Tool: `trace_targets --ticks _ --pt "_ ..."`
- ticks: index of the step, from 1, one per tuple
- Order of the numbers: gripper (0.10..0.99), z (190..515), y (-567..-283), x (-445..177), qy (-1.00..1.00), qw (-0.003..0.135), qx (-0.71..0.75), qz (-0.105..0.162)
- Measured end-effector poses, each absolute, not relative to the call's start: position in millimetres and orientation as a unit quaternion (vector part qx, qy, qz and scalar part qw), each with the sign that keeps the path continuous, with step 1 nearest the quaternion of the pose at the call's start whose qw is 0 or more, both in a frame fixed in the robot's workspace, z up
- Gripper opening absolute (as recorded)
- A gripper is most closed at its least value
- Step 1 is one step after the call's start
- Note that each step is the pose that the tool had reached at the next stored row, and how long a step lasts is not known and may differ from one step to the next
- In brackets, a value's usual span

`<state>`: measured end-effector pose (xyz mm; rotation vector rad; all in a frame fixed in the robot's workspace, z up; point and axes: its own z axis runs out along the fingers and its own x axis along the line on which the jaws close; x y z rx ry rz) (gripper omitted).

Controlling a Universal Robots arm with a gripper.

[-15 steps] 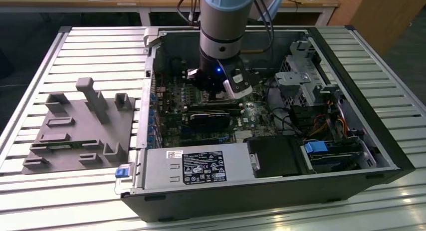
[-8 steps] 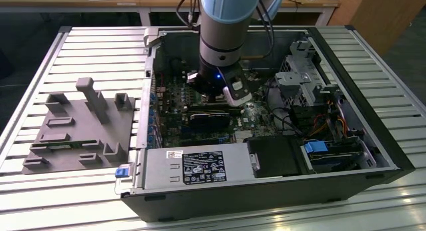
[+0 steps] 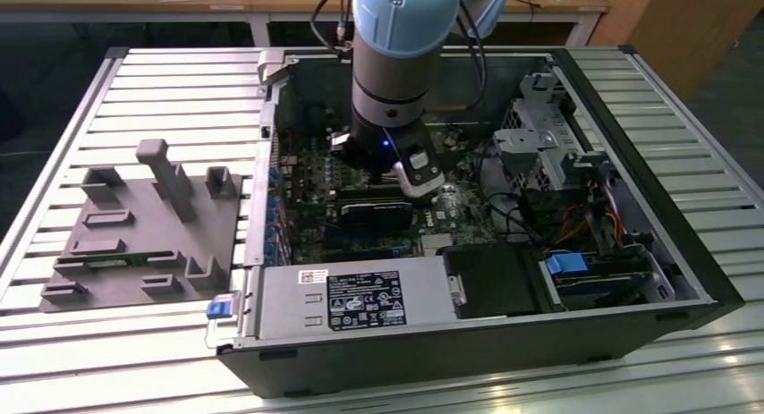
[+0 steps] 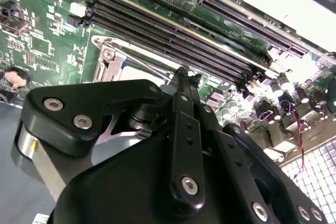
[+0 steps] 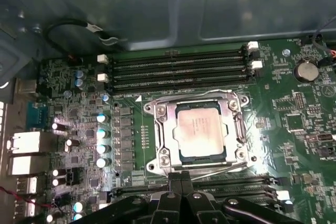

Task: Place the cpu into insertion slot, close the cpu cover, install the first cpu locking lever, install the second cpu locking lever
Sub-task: 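Install the second cpu locking lever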

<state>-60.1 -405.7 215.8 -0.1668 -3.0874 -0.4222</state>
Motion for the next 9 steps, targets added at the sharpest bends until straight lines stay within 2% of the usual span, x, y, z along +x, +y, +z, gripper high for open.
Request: trace_targets --ticks 5,9 --pt "0.106 213 -411 -63 -0.986 0.012 -0.053 -0.155" --pt "0.106 211 -417 -63 -0.985 0.012 -0.053 -0.161"
